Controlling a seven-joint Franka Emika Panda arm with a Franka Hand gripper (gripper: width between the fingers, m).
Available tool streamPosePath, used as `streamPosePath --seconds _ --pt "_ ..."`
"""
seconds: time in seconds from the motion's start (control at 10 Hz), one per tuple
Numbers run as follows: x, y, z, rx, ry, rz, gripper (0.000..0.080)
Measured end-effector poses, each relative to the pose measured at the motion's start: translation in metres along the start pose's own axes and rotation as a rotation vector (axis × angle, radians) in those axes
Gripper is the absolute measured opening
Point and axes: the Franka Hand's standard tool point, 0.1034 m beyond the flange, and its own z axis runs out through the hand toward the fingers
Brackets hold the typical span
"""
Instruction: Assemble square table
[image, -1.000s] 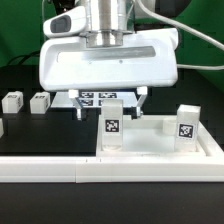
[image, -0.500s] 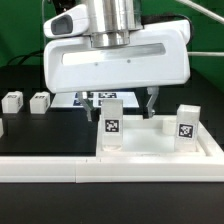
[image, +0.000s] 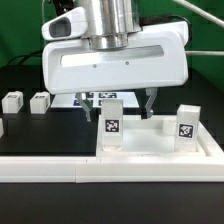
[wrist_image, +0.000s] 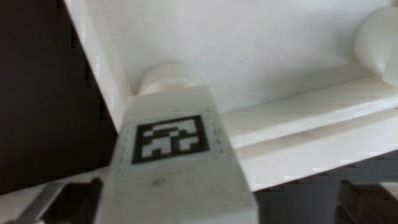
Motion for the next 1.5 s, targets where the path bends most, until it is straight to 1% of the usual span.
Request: streamPosePath --seconds 0.1,0.2,0.3,0.4,0.6,0.9,1.0,1.1,1.2,1.3,1.4,1.5 --pt "-0.011 0.003 0.003 -0.024 -0.091 0.024 0.0649" --pt "-0.011 0.003 0.000 -0.057 -0.120 0.033 0.0649" --pt "-0.017 -0.001 0.000 -0.080 -0.155 0.042 0.0649" --pt "-0.020 -0.002 0.000 -0.080 -0.172 0.047 0.0649" --pt "-0.018 -0.001 0.001 -0.079 -0.160 0.043 0.0649" --pt "-0.010 0.000 0.004 -0.070 -0.091 -0.013 0.0649" --pt "-0.003 0.008 0.003 -0.062 -0.081 -0.066 0.0649" --pt "0.023 0.033 -0.005 -0.061 -0.056 -0.073 0.0649" --pt "0.025 0.035 -0.004 -0.067 -0.045 -0.034 0.0649" --pt "0.022 0.030 -0.002 -0.064 -0.051 -0.052 0.0649" --pt "0.022 0.032 -0.002 -0.065 -0.050 -0.050 0.0649" --pt "0.022 0.032 -0.002 -0.066 -0.050 -0.050 0.0513"
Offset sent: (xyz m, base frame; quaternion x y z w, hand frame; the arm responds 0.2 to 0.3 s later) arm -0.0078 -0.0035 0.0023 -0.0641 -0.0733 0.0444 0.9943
